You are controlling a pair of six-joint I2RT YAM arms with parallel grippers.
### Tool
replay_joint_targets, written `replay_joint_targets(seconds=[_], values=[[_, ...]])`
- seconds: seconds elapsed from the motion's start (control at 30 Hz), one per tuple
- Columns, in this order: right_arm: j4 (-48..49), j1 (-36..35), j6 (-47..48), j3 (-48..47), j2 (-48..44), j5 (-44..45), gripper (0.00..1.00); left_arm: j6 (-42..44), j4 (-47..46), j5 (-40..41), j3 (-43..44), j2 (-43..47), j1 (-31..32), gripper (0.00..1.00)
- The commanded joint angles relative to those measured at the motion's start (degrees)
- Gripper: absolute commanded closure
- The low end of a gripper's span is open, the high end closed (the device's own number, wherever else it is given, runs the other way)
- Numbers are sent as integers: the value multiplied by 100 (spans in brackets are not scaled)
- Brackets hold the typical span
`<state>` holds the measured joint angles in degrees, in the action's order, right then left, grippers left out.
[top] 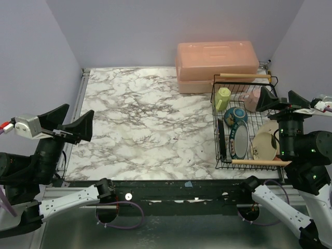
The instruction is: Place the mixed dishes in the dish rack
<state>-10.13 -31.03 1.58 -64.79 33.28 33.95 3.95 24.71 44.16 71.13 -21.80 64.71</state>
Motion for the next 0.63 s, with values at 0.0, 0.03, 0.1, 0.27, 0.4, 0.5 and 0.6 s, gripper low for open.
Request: replay_joint_targets(seconds=[0.0, 0.03, 0.1, 0.27, 0.4, 0.5, 0.6], values=[[477, -3, 107, 196, -218, 11, 0, -272, 411, 296, 132, 238, -21, 2], [532, -5, 141, 219, -248, -32, 0, -321, 442, 304, 115, 294, -24, 2], [610, -5, 229, 248, -294, -110, 0, -368, 453, 340, 55, 399, -21, 2], [661, -5, 348, 229, -325, -99, 1, -540, 459, 375, -87, 501, -21, 2], [631, -1, 318, 260, -339, -204, 0, -608, 574, 406, -15, 359, -22, 2], [564, 1, 388, 331, -329, -358, 1, -486, 583, 441, -30, 296, -20, 2], [447, 0, 294, 289, -268, -278, 1, -506, 599, 472, 44, 230, -20, 2]])
